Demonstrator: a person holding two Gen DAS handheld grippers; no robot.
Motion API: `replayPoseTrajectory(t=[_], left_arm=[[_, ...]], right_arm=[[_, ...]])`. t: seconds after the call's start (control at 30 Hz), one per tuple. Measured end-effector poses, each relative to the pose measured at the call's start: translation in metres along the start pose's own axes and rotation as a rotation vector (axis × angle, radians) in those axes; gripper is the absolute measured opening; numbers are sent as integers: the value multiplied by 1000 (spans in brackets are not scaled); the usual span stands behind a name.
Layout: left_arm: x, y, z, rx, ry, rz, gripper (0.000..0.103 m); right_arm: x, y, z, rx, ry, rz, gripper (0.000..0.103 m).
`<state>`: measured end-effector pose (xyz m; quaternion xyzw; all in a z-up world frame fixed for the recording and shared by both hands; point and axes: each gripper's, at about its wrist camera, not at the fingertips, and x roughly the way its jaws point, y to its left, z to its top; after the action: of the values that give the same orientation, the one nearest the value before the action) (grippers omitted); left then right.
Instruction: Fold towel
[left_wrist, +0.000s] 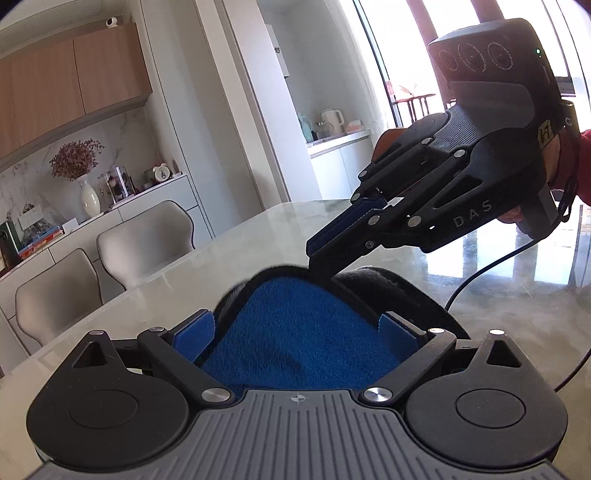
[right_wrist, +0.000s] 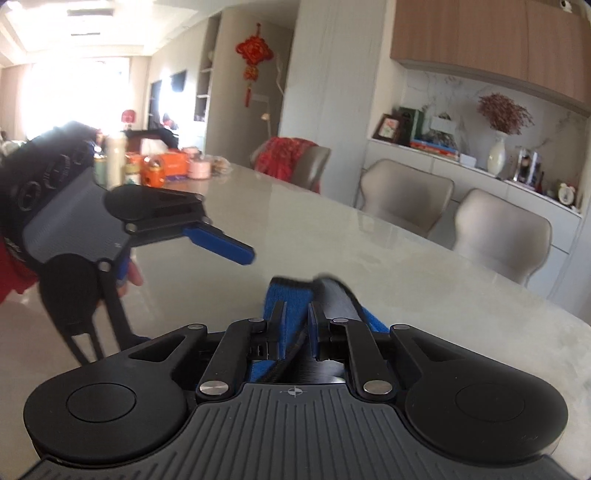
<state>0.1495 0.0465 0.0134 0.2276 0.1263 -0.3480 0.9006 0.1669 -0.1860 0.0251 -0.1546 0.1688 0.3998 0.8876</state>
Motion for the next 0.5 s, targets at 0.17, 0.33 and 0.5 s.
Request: replayPoseTrajectory(t=[0.17,0.33,0.5], left_arm=[[-7,-5,0,11,-6,4,98],[-6,-7,-5,-9,2,-5,98],[1,-8,-10,-5,10,-14,98]], right_arm=[[5,5,-2,-4,36,-30,11],[14,-3,-6,53,74,-97,14],[27,-15,-9,100,102,-79,14]])
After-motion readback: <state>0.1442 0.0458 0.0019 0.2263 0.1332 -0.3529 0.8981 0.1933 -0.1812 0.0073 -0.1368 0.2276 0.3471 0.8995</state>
